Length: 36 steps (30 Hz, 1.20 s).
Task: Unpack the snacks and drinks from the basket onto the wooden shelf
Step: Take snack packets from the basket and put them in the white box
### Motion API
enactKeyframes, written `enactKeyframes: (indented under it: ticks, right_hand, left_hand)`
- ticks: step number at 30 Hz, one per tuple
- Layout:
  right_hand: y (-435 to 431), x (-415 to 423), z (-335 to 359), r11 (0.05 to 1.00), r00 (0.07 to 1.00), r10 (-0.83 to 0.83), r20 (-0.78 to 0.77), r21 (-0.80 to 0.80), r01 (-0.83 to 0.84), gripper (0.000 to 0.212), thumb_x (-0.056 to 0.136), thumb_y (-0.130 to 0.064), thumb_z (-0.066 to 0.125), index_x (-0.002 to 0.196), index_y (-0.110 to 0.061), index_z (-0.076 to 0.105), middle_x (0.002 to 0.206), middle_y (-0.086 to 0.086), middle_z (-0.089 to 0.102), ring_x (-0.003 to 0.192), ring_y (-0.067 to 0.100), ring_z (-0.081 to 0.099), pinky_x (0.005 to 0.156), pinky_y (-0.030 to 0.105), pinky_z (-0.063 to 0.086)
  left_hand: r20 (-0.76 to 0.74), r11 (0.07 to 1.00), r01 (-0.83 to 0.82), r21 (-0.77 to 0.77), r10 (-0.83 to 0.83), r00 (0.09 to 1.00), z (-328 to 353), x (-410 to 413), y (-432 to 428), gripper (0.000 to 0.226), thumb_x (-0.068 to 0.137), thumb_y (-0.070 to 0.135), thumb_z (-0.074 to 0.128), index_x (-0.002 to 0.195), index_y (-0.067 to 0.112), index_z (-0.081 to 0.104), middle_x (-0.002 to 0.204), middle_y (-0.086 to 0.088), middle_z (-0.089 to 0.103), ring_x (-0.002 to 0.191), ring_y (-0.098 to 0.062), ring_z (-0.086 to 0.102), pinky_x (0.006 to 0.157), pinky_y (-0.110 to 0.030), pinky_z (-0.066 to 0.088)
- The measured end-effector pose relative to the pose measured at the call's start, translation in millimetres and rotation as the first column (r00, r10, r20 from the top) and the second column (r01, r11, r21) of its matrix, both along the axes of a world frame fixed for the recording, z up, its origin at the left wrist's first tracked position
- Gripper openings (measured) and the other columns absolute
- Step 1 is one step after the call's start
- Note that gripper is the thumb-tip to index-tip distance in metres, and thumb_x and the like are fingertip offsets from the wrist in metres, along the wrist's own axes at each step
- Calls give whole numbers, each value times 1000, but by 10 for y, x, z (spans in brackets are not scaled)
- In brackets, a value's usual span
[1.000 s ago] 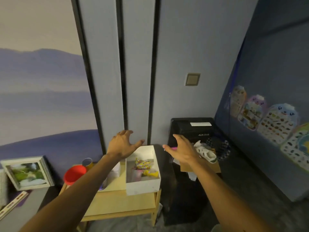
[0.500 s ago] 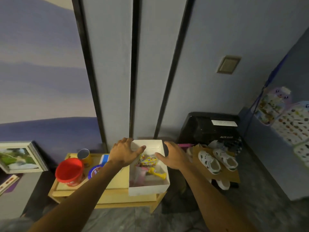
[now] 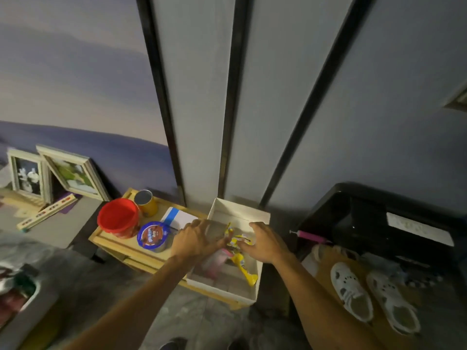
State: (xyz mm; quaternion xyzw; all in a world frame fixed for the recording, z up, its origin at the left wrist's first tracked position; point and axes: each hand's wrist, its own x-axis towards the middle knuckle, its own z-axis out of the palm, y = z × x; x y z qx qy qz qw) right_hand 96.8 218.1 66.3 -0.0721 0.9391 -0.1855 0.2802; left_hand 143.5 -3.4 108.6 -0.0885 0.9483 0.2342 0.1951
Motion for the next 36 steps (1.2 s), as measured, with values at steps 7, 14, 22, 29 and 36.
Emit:
enactKeyframes:
  ticks: [7,14,22,29,36]
  right_hand:
    - [-80,5,-255,992,999,36,-14,-119,-37,106,66,-74,85,152,-29,44,149,3,52,139,27,48,110,38,45]
    - [-166,-269,-1106,976,980,195,-44,112,-189,131,68,-62,91,165,-17,16,166,13,26,156,41,20,126,54,26]
    - [-317,-143,-1555,976,973,127,-194,202,-87,106,78,-46,90,161,-28,27,151,9,47,144,36,37,102,51,54]
    - [-285,-195,-1391,997,984,39,-175,65,-28,56,95,-36,75,147,-28,55,133,4,61,123,25,53,100,40,51]
    - [-224,-235,-1049,991,967,-128,-221,-51,120,42,88,-42,78,127,-31,69,112,2,68,103,27,66,84,39,56]
  left_hand:
    - [-14,1000,-25,13,25,1000,-212,172,275,104,57,111,44,134,42,55,127,9,66,112,-21,68,90,-39,56]
    - [54,997,-73,-13,73,996,-1136,-16,422,117,71,93,65,161,26,30,150,-2,55,133,-26,59,106,-42,52]
    - [39,994,-89,-59,91,995,-1520,-28,451,79,98,51,67,163,23,31,147,-8,61,131,-29,63,110,-40,48]
    - [-43,994,-108,-18,107,993,-1448,15,366,69,95,51,70,152,27,42,136,0,66,118,-24,69,99,-36,54]
    - [-122,991,-134,7,134,984,-1072,-56,323,62,88,48,71,145,32,49,126,4,67,104,-23,70,77,-33,52]
